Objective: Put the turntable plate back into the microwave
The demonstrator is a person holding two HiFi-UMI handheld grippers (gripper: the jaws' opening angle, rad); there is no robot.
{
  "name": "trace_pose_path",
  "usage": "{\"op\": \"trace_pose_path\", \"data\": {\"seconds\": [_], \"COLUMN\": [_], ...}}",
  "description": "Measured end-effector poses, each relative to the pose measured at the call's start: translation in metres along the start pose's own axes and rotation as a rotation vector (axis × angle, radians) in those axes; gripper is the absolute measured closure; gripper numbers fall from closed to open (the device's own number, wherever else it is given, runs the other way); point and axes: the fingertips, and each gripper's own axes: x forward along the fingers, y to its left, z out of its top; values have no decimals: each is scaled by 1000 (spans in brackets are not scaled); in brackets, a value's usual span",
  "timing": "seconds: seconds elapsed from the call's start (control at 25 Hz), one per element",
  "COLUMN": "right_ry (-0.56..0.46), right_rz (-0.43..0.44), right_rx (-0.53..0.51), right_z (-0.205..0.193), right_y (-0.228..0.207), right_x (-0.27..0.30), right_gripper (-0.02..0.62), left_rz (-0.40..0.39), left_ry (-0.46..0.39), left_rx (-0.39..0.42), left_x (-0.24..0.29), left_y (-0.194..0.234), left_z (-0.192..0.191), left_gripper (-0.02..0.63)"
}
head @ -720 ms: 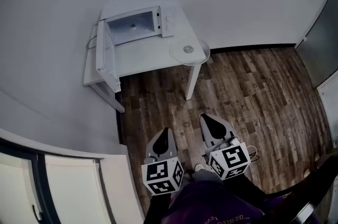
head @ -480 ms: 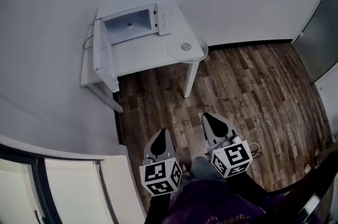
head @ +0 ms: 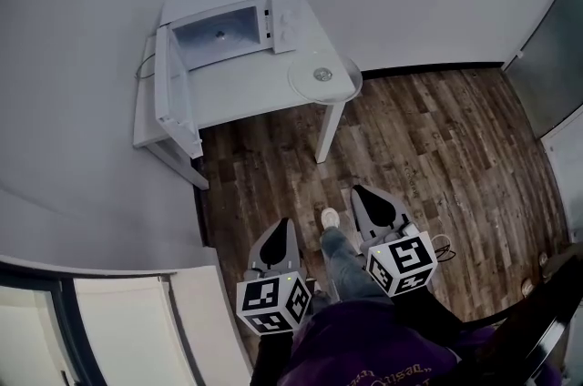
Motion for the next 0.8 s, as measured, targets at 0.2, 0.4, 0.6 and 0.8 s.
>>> {"op": "trace_pose_path", "data": {"seconds": [0.2,0.4,0.6,0.8], "right_ry": [2,7,36,73], "right_rz": [10,0,12,40], "right_rx": [3,12,25,30], "right_z": [5,12,18,23], "right_y": [-22,-59,-101,-140], "right_x": [34,78,118,161], "right_gripper": [584,584,584,584], "left_rz": [-21,-18,-21,-13], "left_ry": [-14,-11,7,39], "left_rx": [5,-31,-60,-53], "left_x": [38,93,149,206], "left_y": [2,13,11,7], "left_z": [16,34,50,66], "left_gripper": [600,600,600,600]}}
